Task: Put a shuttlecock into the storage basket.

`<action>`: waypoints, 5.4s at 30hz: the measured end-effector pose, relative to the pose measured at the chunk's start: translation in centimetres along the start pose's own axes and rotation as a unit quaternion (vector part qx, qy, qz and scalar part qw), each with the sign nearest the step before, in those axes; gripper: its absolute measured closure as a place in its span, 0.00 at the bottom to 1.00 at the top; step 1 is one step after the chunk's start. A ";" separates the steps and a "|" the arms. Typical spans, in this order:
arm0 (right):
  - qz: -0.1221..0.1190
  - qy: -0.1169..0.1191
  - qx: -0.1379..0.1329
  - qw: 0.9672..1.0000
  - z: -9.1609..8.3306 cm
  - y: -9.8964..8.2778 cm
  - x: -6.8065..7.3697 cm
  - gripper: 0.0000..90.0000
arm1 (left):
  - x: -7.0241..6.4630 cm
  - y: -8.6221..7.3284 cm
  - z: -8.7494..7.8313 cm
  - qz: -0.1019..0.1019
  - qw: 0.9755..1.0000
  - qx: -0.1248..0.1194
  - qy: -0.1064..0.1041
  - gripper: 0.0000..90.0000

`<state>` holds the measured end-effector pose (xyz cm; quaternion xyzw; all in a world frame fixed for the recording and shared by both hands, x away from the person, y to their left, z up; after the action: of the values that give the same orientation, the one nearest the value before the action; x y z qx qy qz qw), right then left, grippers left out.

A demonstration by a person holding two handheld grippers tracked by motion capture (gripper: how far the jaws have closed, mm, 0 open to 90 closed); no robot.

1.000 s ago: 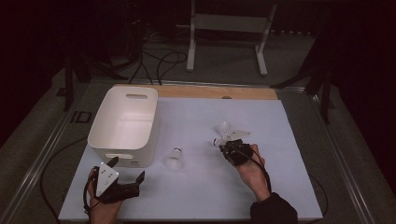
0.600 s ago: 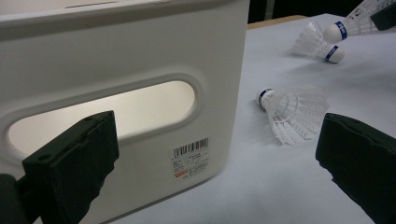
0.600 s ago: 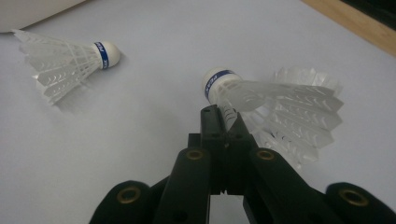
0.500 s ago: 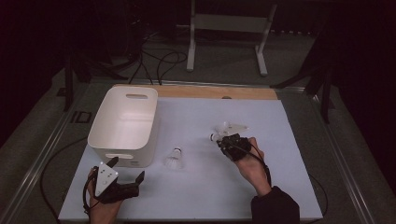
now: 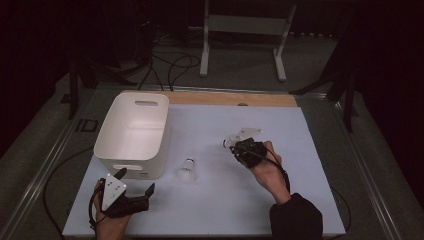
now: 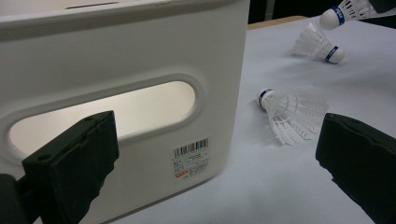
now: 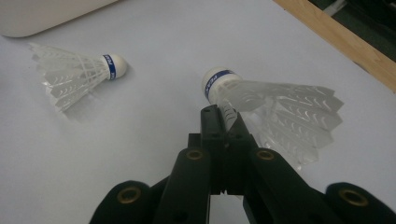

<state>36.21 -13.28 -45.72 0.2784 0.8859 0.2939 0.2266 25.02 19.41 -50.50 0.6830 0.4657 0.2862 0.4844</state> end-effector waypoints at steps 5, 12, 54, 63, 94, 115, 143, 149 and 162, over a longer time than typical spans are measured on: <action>-0.004 0.001 0.001 1.000 0.0 0.2 -0.2 1.00 | 0.0 0.0 0.0 0.001 1.000 0.000 0.000 0.00; -0.005 0.003 0.000 1.000 -0.1 0.6 -0.3 1.00 | 0.0 0.0 0.0 0.001 1.000 0.001 0.000 0.00; -0.040 0.004 -0.001 0.999 -0.7 3.7 -0.2 1.00 | -0.1 0.0 0.0 0.002 1.000 0.000 0.001 0.00; -0.037 0.005 -0.007 0.999 -0.7 4.2 -0.3 1.00 | -0.1 0.0 0.0 0.002 1.000 0.001 0.001 0.00; -0.040 0.017 -0.027 0.999 -0.5 6.4 0.3 1.00 | -0.1 0.0 0.0 0.004 1.000 0.003 0.000 0.00; -0.036 0.026 -0.042 0.998 -0.2 7.7 0.5 1.00 | -0.1 0.0 0.0 0.002 1.000 0.001 -0.001 0.00; -0.037 0.036 -0.057 0.997 0.1 9.4 1.2 1.00 | -0.1 0.0 0.0 0.003 1.000 0.001 -0.002 0.00; -0.038 0.036 -0.059 0.997 0.1 9.7 1.3 1.00 | -0.1 0.0 0.0 0.004 1.000 0.002 -0.002 0.00; -0.041 0.034 -0.064 0.997 0.0 10.4 1.4 1.00 | -0.1 0.0 0.1 0.004 1.000 0.004 -0.002 0.00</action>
<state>38.95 -5.45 -39.33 0.2168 0.8833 0.3494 0.2251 25.05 19.29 -50.57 0.6876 0.4627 0.2848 0.4816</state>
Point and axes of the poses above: each handheld gripper's, and its own axes: z roughly forward along the jaws, y roughly out of its top, x roughly to its left, the point moved 5 cm from there along z, roughly forward along the jaws, and after that the axes turned 6 degrees about -z, right-handed, at the moved point
